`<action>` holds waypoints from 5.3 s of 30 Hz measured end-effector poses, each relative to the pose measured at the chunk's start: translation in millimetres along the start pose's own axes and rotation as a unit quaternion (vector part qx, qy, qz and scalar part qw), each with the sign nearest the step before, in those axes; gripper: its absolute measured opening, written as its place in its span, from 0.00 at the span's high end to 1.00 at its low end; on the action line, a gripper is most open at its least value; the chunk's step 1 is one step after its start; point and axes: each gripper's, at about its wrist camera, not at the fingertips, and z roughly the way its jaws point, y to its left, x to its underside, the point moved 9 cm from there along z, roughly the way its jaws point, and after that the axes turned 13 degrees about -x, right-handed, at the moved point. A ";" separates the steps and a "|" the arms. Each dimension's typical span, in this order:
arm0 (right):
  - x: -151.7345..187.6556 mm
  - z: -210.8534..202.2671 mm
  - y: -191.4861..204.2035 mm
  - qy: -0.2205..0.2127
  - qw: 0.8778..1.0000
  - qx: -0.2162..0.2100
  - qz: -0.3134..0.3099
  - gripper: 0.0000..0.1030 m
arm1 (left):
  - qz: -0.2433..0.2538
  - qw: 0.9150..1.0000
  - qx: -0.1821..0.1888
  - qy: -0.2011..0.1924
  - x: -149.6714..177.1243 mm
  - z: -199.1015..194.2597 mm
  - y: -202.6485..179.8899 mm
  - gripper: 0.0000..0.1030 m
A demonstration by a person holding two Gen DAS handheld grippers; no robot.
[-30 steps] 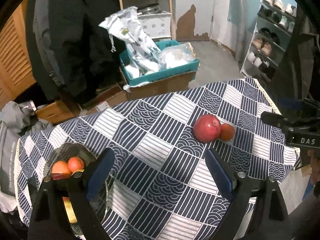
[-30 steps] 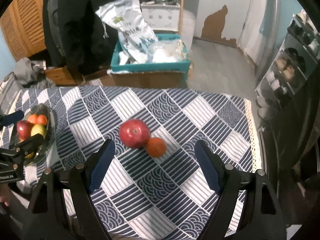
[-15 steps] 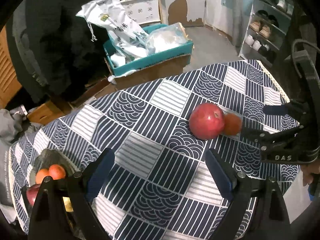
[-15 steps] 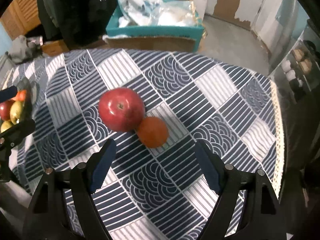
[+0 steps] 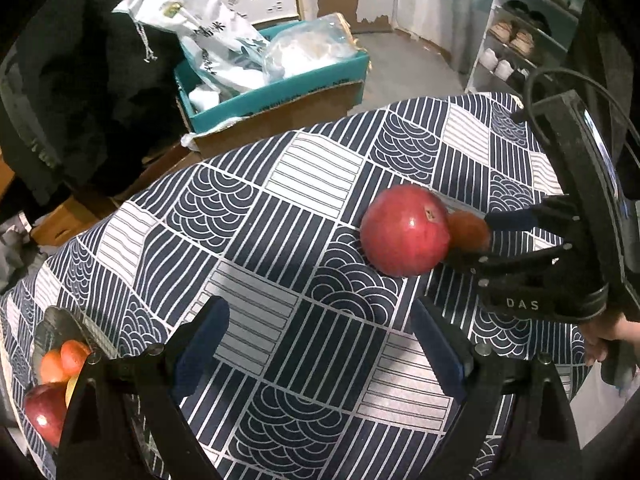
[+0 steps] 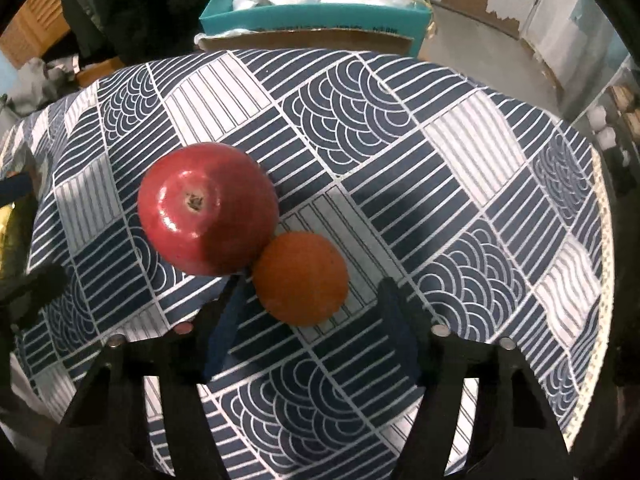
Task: Organize fruits
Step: 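Move the left tool onto the red apple while the right tool grasps the tangerine, then close the left tool on the red apple and lift it while the right tool lifts the tangerine, then carry the red apple with the left tool and the tangerine with the right tool to the bowl, then lower the red apple into the bowl and open the left tool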
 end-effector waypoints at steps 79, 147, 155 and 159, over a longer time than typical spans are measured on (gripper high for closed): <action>-18.3 -112.4 29.5 -0.134 0.990 0.021 0.027 0.55 | -0.057 0.997 0.029 -0.043 -21.0 -59.3 15.0 0.26; -47.7 -33.8 304.6 -0.070 0.980 -0.093 -0.159 0.55 | -0.259 0.962 -0.049 0.069 163.0 -42.9 221.6 0.26; -45.8 -29.2 307.2 -0.064 0.980 -0.094 -0.162 0.55 | -0.266 0.959 -0.048 0.085 166.9 -33.9 221.0 0.26; -45.2 -27.8 306.5 -0.063 0.981 -0.093 -0.161 0.55 | -0.257 0.959 -0.054 0.104 171.0 -26.9 218.7 0.26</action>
